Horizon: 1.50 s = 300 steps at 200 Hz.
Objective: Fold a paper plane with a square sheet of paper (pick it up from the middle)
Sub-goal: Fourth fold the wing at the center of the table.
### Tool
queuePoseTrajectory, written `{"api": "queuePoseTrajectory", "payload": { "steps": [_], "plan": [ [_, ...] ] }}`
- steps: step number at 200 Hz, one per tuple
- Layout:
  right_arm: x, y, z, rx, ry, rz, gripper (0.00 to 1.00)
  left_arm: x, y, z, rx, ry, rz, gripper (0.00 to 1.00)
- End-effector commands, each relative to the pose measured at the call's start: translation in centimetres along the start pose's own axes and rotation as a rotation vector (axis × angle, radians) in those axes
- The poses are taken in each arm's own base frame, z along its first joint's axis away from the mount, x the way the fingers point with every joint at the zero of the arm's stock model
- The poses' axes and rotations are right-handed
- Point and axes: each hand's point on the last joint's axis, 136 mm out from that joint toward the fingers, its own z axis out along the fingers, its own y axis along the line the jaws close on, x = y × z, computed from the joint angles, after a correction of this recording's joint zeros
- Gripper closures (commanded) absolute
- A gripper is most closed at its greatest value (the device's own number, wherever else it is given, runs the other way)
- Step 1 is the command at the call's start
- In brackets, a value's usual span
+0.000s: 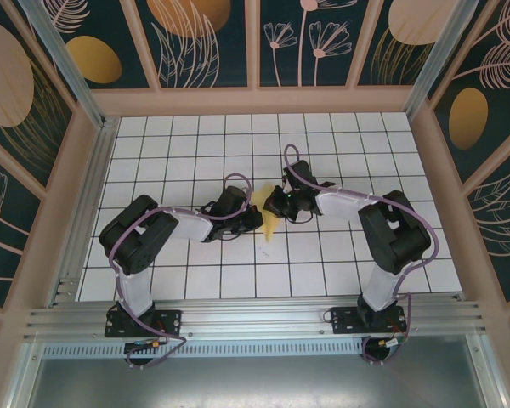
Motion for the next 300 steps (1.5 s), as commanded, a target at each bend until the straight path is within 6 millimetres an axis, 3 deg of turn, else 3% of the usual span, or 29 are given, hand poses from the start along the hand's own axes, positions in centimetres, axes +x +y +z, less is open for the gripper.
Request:
{"api": "queuePoseTrajectory", "payload": {
  "steps": [1, 40, 125, 202, 300],
  "plan": [
    [0.1, 0.8, 0.7, -0.054, 0.005, 0.016, 1.0, 1.6, 3.4, 0.9, -0.107, 0.045, -0.038, 1.0],
    [0.4, 0.1, 1.3, -0.054, 0.02, 0.036, 1.0, 1.3, 3.3, 0.7, -0.107, 0.031, -0.047, 1.0],
    [0.3, -1.7, 1.4, 0.038, 0.001, 0.019, 1.0, -0.6, 0.1, -1.3, 0.036, -0.032, -0.084, 1.0],
    [0.5, -1.7, 1.5, 0.069, -0.001, -0.011, 1.0, -1.8, 0.2, -2.6, 0.039, -0.094, -0.1, 1.0],
    [0.5, -0.6, 1.5, 0.03, -0.001, -0.04, 1.0, -3.8, 0.8, -1.6, 0.018, -0.154, -0.128, 1.0]
  ]
}}
